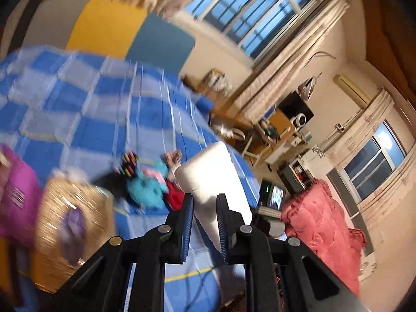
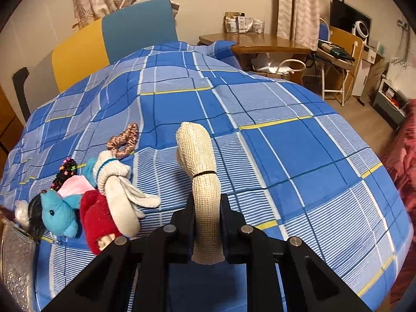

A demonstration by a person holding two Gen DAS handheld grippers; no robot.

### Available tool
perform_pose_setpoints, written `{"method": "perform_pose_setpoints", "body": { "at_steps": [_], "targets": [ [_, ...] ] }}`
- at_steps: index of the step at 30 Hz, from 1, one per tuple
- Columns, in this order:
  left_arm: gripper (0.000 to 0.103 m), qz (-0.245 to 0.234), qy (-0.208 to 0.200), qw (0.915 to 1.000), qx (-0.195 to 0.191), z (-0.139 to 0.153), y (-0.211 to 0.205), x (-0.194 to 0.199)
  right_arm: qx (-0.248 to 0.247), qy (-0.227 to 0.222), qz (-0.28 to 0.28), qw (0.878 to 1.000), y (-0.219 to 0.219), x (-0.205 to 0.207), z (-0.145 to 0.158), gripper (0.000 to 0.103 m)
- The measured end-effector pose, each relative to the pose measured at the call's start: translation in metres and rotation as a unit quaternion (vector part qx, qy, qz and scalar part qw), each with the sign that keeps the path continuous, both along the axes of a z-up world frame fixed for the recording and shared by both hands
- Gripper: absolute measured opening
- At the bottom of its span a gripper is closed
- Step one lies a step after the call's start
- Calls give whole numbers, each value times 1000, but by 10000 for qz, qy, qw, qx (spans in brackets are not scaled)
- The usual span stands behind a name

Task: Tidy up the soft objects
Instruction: 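Lift the white sponge with the left gripper and carry it over the gold tray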

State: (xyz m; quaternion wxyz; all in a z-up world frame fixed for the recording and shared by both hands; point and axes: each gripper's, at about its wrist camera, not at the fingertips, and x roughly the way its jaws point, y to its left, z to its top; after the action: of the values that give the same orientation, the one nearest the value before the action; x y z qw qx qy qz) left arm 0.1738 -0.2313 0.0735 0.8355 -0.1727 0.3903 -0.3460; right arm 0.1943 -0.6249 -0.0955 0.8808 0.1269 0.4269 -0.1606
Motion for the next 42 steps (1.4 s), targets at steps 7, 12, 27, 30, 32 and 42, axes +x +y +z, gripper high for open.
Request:
{"method": "perform_pose_setpoints", "body": {
  "at_steps": [7, 12, 27, 30, 32, 42],
  "targets": [
    [17, 731, -334, 9967, 99, 34, 110, 17, -352, -260, -164, 9989, 2, -7, 13, 16],
    [17, 1446, -158, 9888, 325, 15, 193, 37, -607, -638, -193, 9959, 8, -14, 28, 16],
    [18, 1517, 1484, 9699, 1191, -134, 267, 117, -606, -1183, 143, 9910, 83, -47, 79, 16],
    [18, 1372, 1688, 9655, 1433, -159, 261, 134, -464, -1313, 264, 9899, 106, -60, 91, 16],
    [18, 1351, 1773, 9638, 1464, -168, 262, 143, -452, -1379, 396, 9886, 123, -68, 99, 16],
    [39, 1699, 1882, 9616, 1054, -169, 290, 157, -477, -1794, 1251, 9746, 228, -87, 139, 16]
  ]
}}
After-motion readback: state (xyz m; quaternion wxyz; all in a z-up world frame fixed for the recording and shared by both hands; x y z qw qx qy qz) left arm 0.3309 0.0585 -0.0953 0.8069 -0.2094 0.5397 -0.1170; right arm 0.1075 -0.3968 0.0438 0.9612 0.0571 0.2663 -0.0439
